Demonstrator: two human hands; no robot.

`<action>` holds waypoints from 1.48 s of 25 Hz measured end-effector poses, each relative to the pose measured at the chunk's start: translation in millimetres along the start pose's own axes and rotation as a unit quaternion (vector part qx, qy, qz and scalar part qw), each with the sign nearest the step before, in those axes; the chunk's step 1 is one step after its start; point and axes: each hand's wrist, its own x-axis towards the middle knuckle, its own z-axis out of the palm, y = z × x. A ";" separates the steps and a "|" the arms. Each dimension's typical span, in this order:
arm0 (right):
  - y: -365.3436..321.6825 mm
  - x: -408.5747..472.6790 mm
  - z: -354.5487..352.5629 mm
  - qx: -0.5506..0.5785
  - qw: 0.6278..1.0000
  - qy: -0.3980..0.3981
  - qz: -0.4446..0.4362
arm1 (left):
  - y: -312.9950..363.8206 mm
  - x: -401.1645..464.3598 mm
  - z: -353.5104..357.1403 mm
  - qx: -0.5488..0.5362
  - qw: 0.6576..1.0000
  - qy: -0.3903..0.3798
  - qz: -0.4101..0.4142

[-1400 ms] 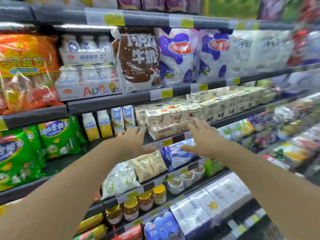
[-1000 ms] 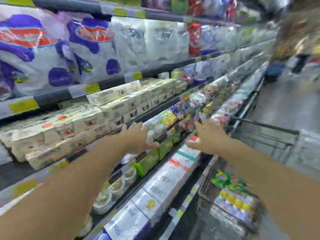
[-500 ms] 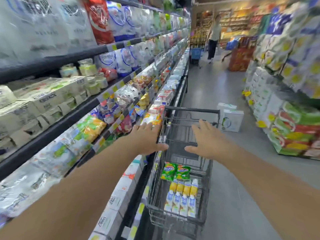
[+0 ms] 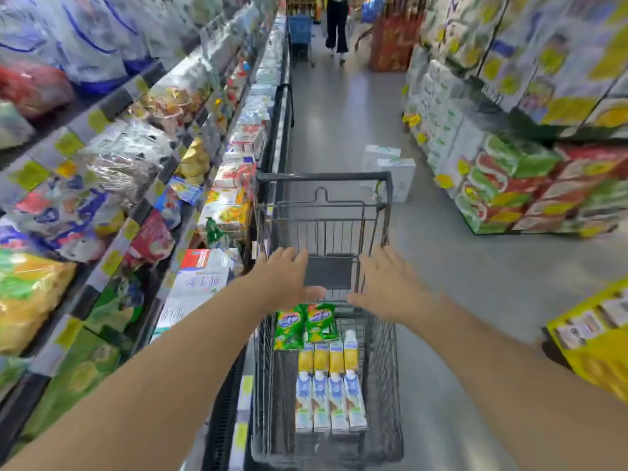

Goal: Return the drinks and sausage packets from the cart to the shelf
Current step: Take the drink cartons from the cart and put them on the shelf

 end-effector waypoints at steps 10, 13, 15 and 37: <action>22.4 63.7 261.3 0.153 0.964 -0.204 0.073 | 18.7 87.9 257.6 -0.212 0.955 -0.199 -0.067; 30.1 72.1 346.3 0.167 0.951 -0.232 0.120 | 16.9 102.3 341.8 -0.274 0.924 -0.228 -0.137; 30.2 75.3 396.4 0.176 0.934 -0.259 0.173 | 13.3 111.8 394.7 -0.286 0.907 -0.248 -0.184; 34.1 76.3 500.0 0.314 0.833 -0.175 0.422 | 11.4 132.9 506.8 -0.485 0.745 -0.213 -0.405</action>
